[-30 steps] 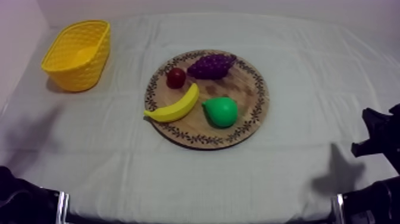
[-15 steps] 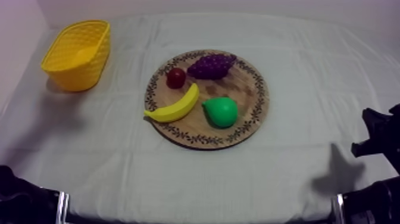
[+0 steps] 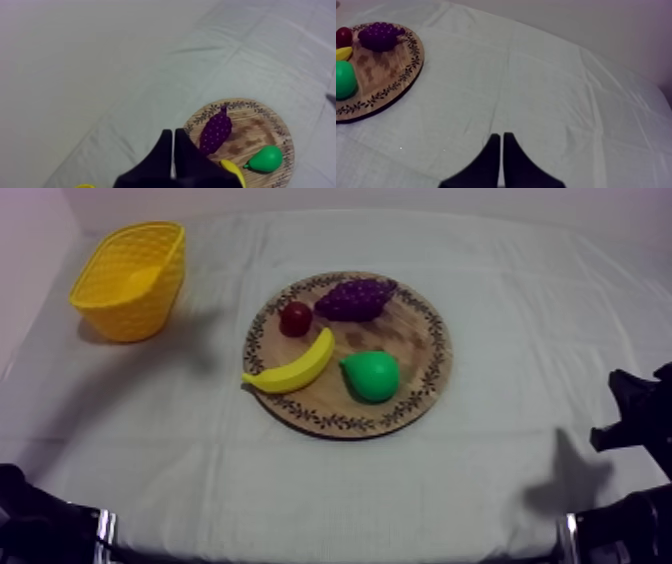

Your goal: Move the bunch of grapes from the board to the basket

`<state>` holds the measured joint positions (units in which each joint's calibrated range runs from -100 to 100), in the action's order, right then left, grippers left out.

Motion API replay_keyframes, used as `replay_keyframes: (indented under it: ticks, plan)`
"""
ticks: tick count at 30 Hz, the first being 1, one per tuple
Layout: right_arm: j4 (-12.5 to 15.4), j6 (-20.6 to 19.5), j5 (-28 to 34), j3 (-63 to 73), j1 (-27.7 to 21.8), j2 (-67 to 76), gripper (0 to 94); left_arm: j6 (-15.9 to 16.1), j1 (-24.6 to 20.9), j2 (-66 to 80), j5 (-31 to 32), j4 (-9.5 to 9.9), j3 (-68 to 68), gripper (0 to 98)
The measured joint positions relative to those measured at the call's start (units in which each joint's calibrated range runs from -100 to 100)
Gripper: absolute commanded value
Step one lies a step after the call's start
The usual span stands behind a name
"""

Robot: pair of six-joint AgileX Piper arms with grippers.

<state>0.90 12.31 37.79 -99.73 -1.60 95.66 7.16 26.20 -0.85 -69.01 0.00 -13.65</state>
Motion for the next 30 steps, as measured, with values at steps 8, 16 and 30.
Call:
replay_keyframes:
  ticks: [8, 16, 30]
  plan:
    - [0.0, 0.0, 0.0, 0.0, 0.0, 0.0, 0.2, 2.5, 0.2, -9.4, -1.5, -2.82, -2.8, 0.0]
    - [0.0, 0.0, 0.0, 0.0, 0.0, 0.0, 0.2, 3.2, 0.7, -14.4, -2.0, -2.18, -1.9, 0.0]
    - [0.0, 0.0, 0.0, 0.0, 0.0, 0.0, 0.2, 3.2, 1.7, -14.0, 2.4, -1.35, 1.9, 6.7]
